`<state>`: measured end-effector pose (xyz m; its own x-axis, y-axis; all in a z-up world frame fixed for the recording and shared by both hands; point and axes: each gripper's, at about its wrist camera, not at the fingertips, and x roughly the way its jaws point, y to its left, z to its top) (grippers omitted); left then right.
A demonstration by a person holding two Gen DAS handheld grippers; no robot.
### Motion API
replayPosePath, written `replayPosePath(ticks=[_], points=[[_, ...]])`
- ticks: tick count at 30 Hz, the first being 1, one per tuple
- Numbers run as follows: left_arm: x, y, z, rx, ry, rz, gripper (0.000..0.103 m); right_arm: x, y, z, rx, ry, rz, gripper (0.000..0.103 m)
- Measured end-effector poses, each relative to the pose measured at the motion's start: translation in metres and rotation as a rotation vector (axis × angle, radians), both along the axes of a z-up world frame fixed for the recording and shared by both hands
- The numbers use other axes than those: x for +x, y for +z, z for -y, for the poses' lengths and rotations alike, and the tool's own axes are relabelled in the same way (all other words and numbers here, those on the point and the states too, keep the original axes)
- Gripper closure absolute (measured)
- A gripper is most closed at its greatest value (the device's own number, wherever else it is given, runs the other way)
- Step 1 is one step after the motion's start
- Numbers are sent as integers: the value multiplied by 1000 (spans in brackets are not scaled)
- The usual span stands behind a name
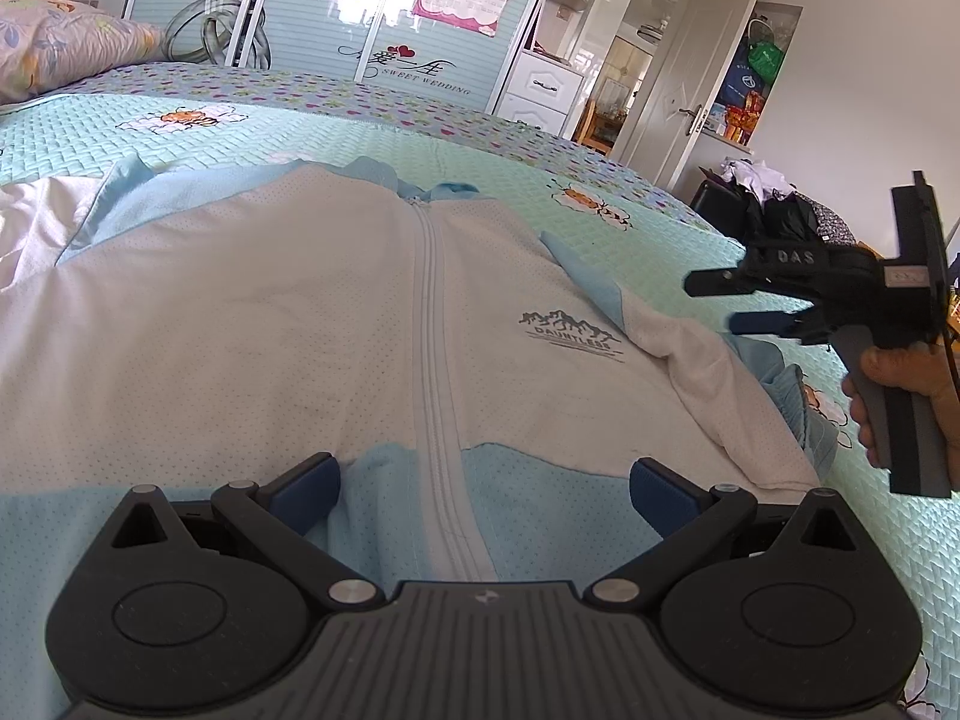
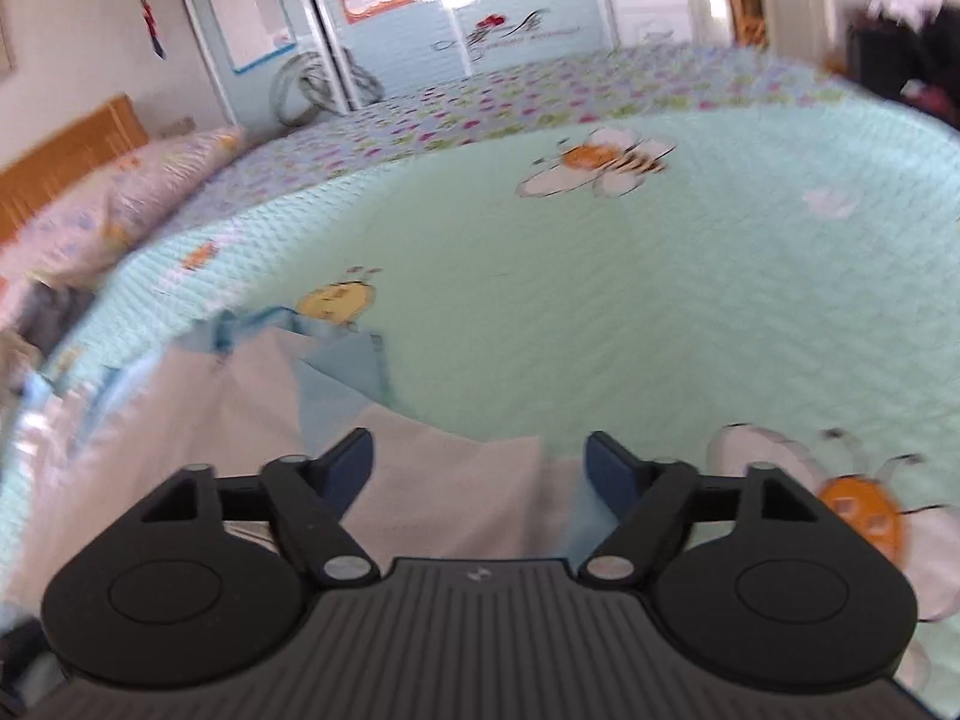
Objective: Fold clothes
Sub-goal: 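Grasp the white sleeve edge again with the right gripper and tuck it inward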
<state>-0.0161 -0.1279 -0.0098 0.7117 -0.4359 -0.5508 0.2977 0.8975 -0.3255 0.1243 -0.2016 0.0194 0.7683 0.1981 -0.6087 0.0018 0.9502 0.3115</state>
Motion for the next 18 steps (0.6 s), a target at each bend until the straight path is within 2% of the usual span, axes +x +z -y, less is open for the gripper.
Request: replayPosePath(ticks=[4, 7, 8, 9, 10, 11, 15, 18], points=[[0, 0, 0, -4, 0, -1, 1, 6, -4, 6, -25, -18, -90, 34], [0, 0, -1, -5, 0, -2, 1, -2, -7, 11, 13, 6, -118, 35], [-1, 0, -1, -4, 0, -2, 1, -6, -9, 10, 9, 24, -121, 43], [-1, 0, -1, -4, 0, -2, 1, -10, -9, 7, -10, 52, -116, 72], [-1, 0, -1, -4, 0, -2, 1, -13, -9, 5, -27, 72, -116, 93], [-1, 1, 0, -4, 0, -2, 1, -14, -8, 4, -32, 80, -115, 99], [-1, 1, 0, -3, 0, -1, 1, -25, 6, -1, -94, 82, -33, 100], [-1, 0, 0, -3, 0, -1, 1, -31, 21, -6, -263, 62, 15, 100]])
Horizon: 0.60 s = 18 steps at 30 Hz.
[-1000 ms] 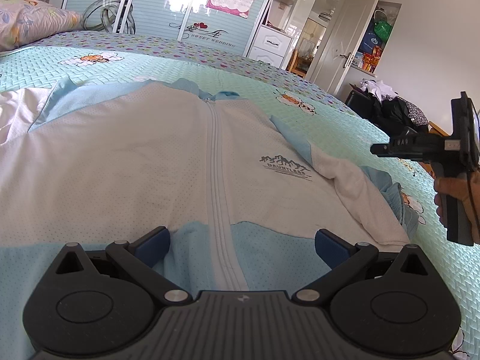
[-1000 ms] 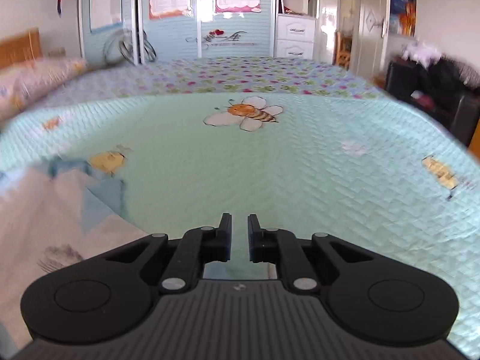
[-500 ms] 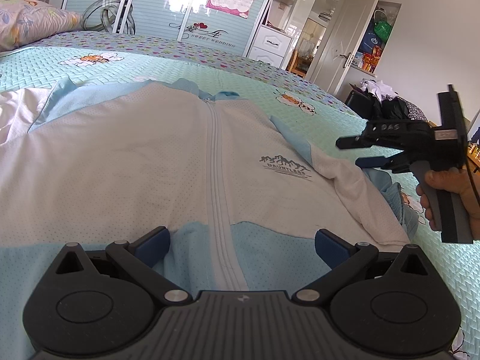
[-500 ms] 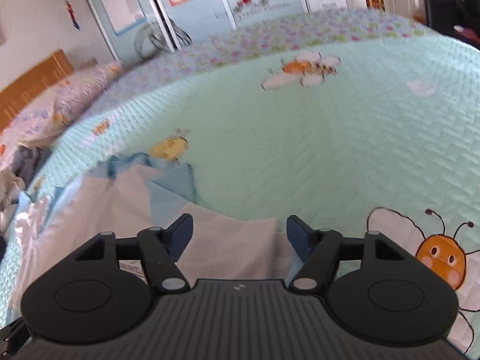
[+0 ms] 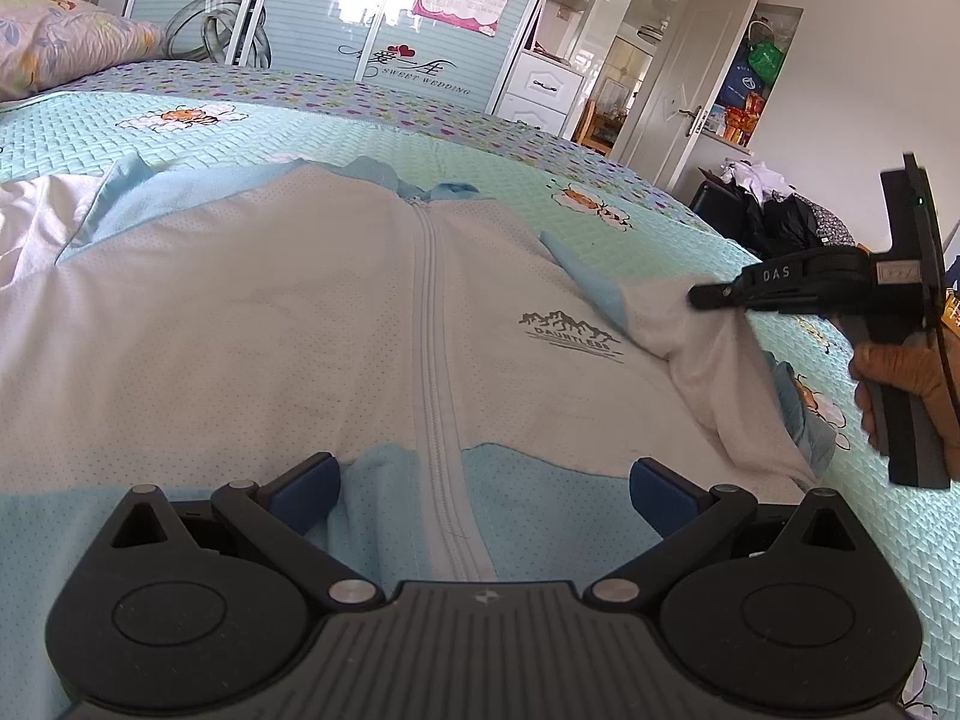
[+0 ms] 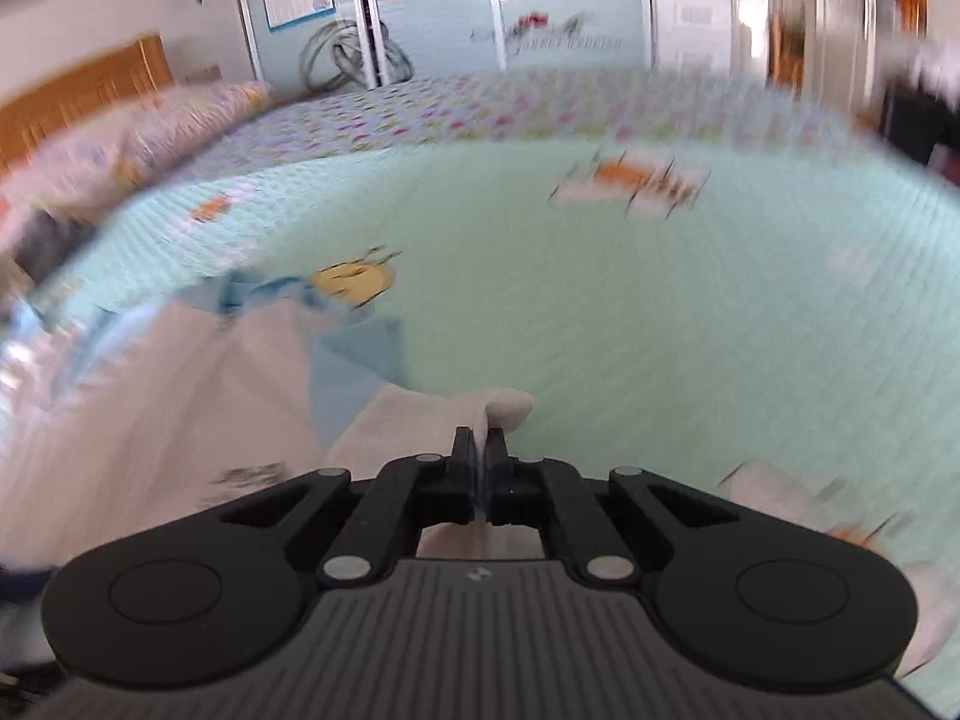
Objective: Fold clothes
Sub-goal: 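Grasp the white sleeve edge again with the right gripper and tuck it inward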
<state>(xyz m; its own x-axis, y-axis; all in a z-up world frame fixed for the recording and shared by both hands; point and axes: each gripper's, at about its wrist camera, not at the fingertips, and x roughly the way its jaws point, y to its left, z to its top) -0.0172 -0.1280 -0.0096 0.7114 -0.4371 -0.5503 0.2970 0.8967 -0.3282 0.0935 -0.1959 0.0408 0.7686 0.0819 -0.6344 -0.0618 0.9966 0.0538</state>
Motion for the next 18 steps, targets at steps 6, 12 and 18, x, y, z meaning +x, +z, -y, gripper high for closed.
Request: replayPosePath(ticks=[6, 12, 18], points=[[0, 0, 1, 1, 1, 1, 1, 7, 6, -2, -357, -28, 46, 100], [-1, 0, 1, 1, 1, 1, 1, 25, -11, 6, -567, -61, 4, 100], [-1, 0, 2, 2, 1, 2, 1, 42, -21, 18, -619, -108, -2, 100]])
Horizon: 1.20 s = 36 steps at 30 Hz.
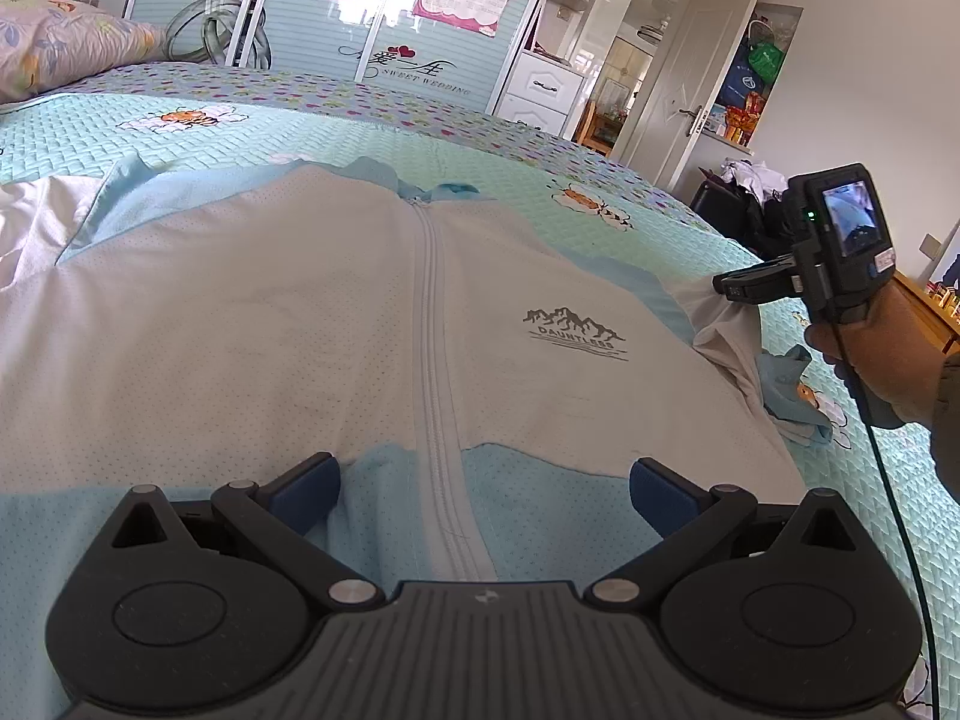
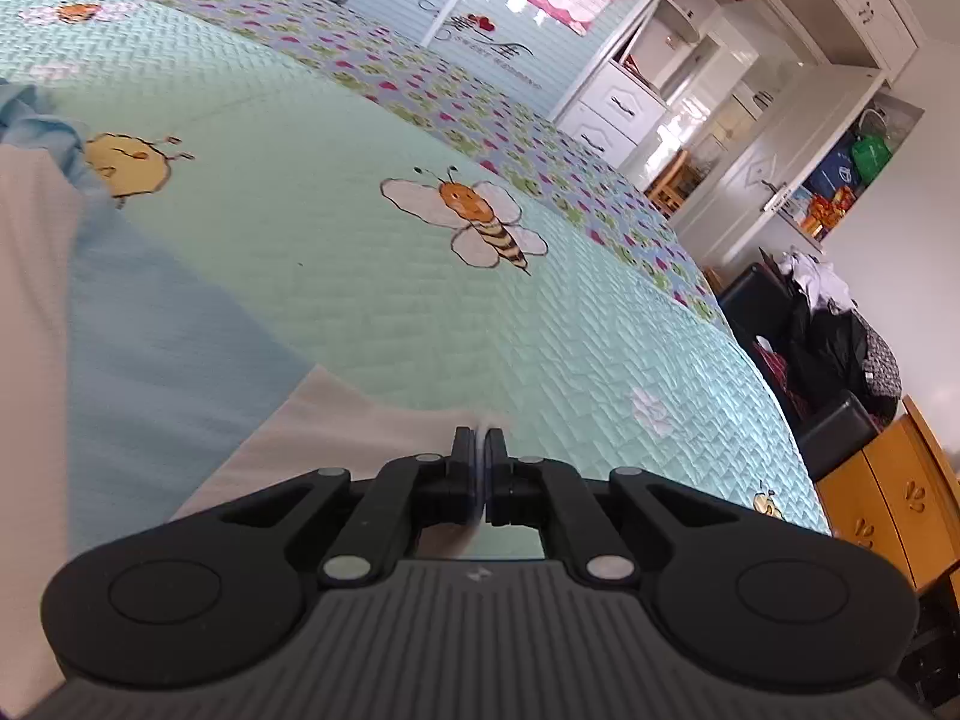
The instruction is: Fold clothes
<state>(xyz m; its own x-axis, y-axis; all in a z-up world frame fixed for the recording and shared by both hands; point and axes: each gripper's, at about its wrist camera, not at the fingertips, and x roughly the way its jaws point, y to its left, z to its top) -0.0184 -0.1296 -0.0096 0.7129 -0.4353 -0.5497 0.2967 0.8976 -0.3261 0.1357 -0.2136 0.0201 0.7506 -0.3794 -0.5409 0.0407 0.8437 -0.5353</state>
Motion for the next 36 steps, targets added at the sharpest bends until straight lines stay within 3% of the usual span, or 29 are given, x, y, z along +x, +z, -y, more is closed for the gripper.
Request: replayPosePath(ticks=[2, 7, 10, 14, 15, 16, 19, 21, 25, 27, 30, 34, 36], points=[[0, 0, 0, -1, 0, 0, 1, 12, -3, 5, -7, -21, 0, 100], [-1, 0, 0, -2, 1, -1, 1, 17, -6, 19, 120, -64, -13, 99], [-2, 1, 1, 1, 1, -1, 1, -4, 10, 22, 253, -94, 95, 96], [-1, 1, 1, 5, 1, -3, 1, -42, 35, 6, 389, -43, 220, 58], [-1, 2, 1, 7, 1, -3, 1, -47, 37, 0, 426, -10, 203, 50], [-1, 1, 1, 8, 1, -3, 1, -51, 39, -6, 462, 23, 186, 48], [0, 1, 1, 14, 1, -3, 1, -46, 31, -14, 587, 85, 91, 46], [-1, 1, 1, 14, 1, -4, 1, -34, 18, -15, 612, 66, 18, 46], [0, 1, 0, 10, 1, -6, 1, -11, -9, 0, 522, -46, -48, 46], [0, 1, 0, 9, 1, -7, 1, -11, -10, 8, 513, -82, -21, 35], [1, 1, -1, 8, 1, -8, 1, -19, -1, 15, 526, -151, 33, 36], [1, 1, 0, 12, 1, -7, 1, -43, 14, 12, 750, -93, 139, 36], [1, 1, 0, 16, 1, -5, 1, -44, 15, 3, 824, -19, 124, 35]])
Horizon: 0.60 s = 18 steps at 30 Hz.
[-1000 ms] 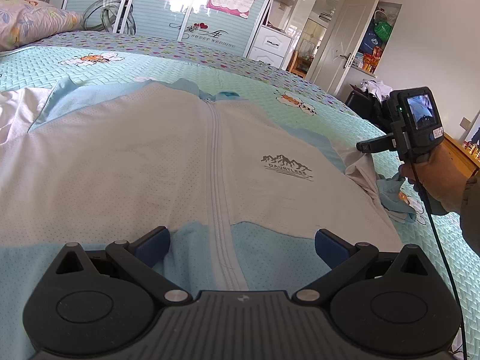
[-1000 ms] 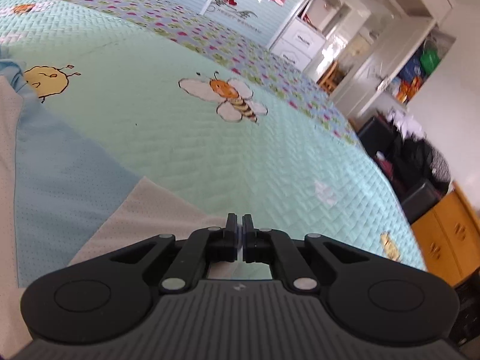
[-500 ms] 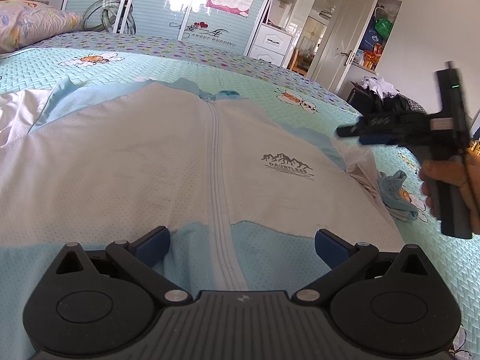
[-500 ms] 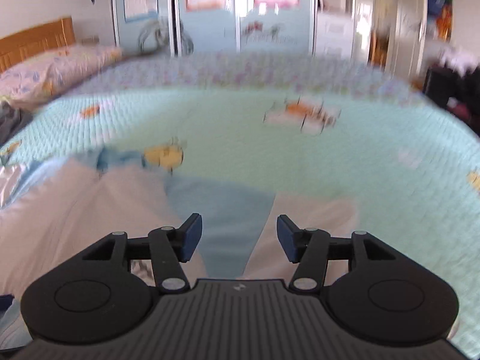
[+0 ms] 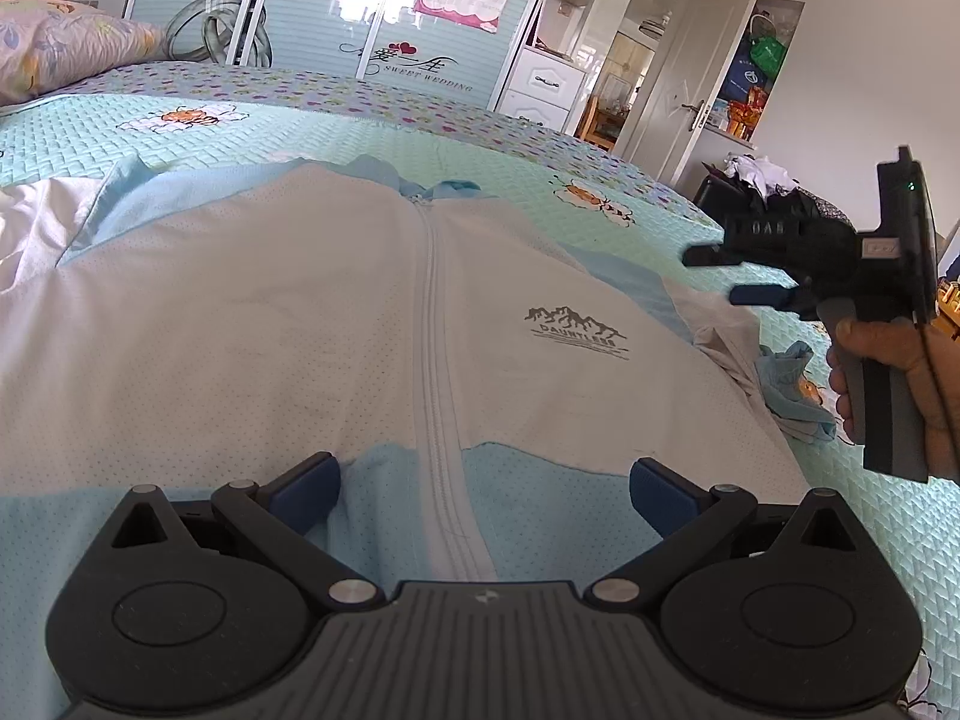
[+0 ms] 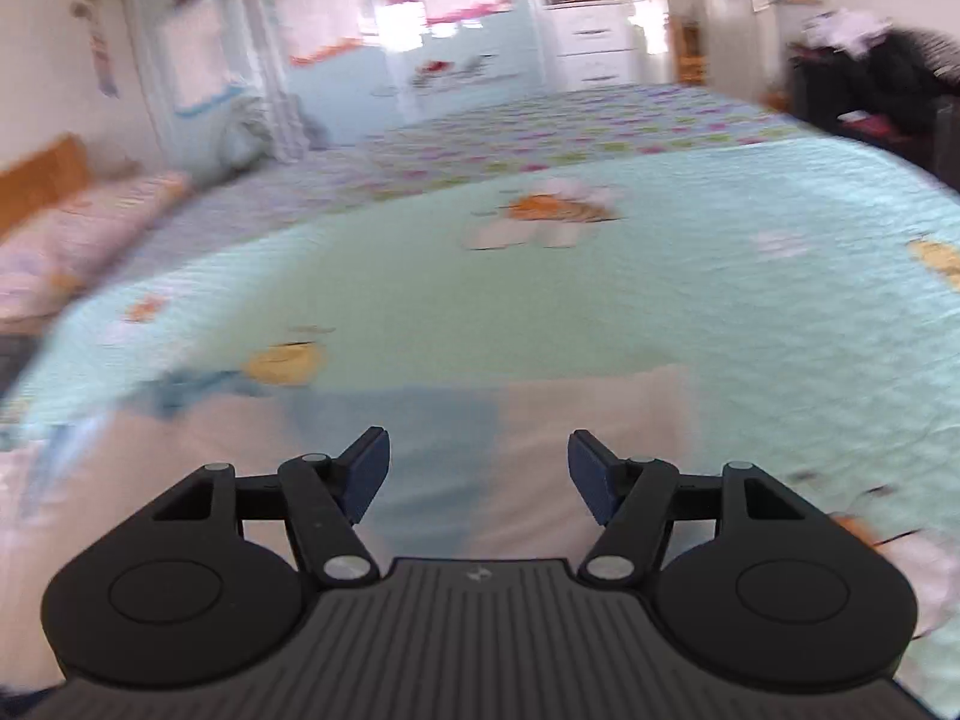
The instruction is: Fold clothes
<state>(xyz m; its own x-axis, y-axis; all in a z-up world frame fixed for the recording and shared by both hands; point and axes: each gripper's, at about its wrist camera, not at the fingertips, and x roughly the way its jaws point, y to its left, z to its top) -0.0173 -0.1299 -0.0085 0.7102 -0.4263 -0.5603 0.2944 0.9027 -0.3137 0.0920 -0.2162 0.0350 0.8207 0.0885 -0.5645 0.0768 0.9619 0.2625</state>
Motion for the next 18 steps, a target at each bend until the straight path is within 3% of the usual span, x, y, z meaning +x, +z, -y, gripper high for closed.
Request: replayPosePath(ticks=[3, 5, 10, 13, 14, 16, 18], points=[[0, 0, 0, 2, 0, 1, 1, 17, -15, -5, 28, 70, -79, 35], [0, 0, 0, 3, 0, 1, 1, 27, -29, -1, 3, 42, -140, 38], [0, 1, 2, 4, 0, 2, 1, 16, -18, -6, -137, -50, -98, 40], [1, 0, 1, 4, 0, 2, 1, 0, -6, -8, -120, -11, 0, 38], [1, 0, 1, 4, 0, 2, 1, -6, -3, -9, -91, 26, 21, 33], [1, 0, 1, 4, 0, 2, 1, -6, -8, -12, -79, 83, -17, 30], [1, 0, 1, 4, -1, 2, 1, -3, -18, -9, -135, 51, -104, 31]])
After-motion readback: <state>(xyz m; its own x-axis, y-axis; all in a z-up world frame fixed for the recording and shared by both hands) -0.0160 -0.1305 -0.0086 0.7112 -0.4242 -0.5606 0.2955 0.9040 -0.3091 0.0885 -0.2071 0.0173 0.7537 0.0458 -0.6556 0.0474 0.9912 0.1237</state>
